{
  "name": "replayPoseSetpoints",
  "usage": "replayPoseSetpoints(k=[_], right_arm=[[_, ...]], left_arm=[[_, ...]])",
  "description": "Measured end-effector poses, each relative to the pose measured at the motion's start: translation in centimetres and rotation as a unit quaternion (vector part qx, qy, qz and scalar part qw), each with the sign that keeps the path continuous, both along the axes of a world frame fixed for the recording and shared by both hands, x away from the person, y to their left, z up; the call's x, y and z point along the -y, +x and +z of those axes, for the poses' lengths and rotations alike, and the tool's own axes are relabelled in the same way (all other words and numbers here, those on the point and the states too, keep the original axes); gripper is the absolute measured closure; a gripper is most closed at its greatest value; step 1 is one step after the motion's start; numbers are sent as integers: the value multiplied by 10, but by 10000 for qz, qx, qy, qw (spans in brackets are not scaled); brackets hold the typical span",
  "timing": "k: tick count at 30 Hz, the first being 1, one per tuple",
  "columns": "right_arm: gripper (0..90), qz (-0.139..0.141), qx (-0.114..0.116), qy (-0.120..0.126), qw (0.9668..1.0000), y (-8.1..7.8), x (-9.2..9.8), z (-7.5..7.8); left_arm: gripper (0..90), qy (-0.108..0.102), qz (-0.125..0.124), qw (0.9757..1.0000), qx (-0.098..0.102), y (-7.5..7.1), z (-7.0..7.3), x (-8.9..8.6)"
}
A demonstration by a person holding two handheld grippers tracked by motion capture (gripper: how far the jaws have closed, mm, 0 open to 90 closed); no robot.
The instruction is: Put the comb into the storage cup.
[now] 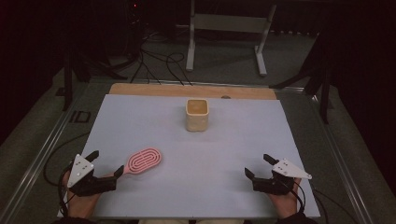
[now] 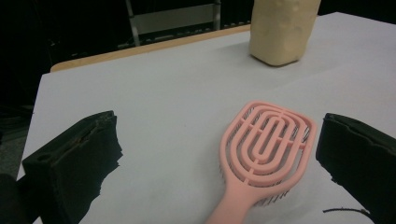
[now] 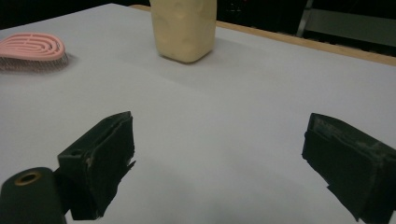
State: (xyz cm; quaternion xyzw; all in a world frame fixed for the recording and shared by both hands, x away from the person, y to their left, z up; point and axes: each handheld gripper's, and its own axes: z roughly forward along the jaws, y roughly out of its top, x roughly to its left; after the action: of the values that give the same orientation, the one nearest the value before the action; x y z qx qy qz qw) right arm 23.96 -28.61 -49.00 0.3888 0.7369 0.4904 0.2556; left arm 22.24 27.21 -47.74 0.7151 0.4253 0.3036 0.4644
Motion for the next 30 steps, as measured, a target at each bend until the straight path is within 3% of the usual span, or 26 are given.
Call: replayPoseSetpoints(k=[18,30], right_arm=[[88,-48,66,99,9999,1,1,-2],[88,-135,46,170,9998,3,3,-4]], left_arm=[[1,163,-66,9998,-104,1,2,0],[1,245,-113,9996,-129,5,18,-6]])
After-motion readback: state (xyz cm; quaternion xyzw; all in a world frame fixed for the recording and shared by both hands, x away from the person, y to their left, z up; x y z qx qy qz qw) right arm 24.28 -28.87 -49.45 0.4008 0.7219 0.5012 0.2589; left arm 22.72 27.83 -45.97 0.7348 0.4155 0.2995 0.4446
